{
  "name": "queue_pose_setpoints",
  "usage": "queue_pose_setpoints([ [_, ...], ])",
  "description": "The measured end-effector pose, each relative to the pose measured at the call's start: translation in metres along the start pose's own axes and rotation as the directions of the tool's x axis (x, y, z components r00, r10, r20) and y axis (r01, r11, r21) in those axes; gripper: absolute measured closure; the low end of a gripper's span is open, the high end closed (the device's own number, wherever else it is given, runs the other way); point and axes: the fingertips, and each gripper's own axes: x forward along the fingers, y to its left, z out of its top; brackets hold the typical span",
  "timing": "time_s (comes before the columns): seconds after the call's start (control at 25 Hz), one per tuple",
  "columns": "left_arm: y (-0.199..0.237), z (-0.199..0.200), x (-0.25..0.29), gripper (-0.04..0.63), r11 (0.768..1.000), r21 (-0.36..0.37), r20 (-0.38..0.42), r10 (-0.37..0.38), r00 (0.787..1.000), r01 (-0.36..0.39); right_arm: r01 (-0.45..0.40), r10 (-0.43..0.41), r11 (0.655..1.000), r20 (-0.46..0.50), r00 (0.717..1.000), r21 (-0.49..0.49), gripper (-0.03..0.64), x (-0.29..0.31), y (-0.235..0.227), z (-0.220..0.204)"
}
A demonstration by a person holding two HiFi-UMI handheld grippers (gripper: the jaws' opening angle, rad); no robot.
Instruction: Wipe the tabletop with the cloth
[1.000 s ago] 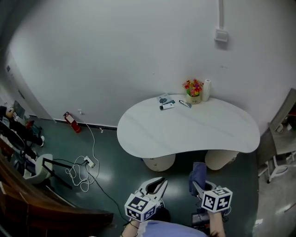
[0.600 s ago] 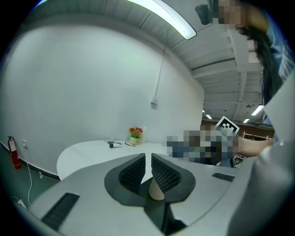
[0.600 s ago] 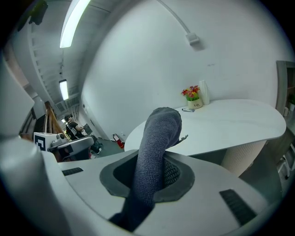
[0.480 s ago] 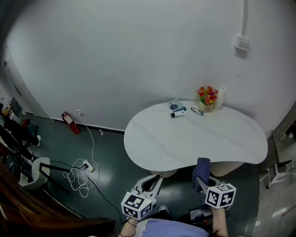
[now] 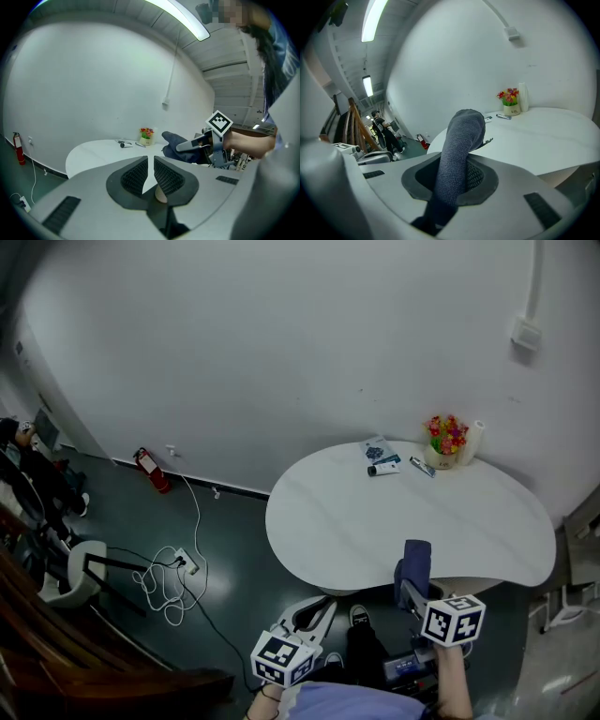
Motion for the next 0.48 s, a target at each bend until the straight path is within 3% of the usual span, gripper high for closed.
queue_pose_setpoints([
  [0.12,0.019,-0.001,0.003,0.561,0.999,-0.014,0.0,0.041,0.999,-0.041,-0.032,0.032,0.999,0.019,0.999,-0.015,0.546,0.032,0.001,0.027],
  [0.48,0.081,0.029,0.035,0.561,0.988,-0.014,0.013,0.151,0.988,-0.151,-0.157,0.152,0.983,-0.061,0.987,-0.09,0.546,0.148,0.011,0.09],
])
